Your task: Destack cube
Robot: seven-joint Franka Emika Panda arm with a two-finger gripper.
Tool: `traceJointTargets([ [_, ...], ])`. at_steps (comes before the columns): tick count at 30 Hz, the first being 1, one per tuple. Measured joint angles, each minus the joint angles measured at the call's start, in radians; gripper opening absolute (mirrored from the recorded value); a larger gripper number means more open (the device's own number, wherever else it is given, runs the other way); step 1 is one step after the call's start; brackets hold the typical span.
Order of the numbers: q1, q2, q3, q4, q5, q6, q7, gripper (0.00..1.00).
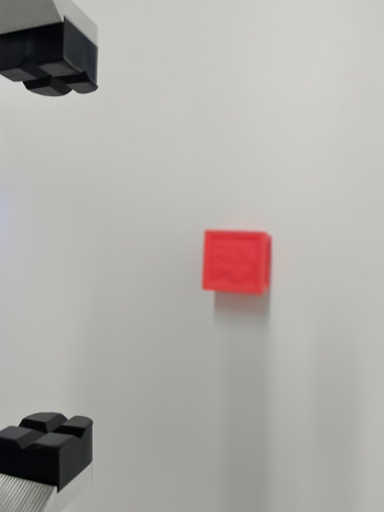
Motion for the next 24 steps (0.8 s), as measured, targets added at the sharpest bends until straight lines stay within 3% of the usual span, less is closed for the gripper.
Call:
traceJointTargets([
  [24,0.0,-0.006,0.001,0.01,0.0,-0.019,0.0,1.0],
])
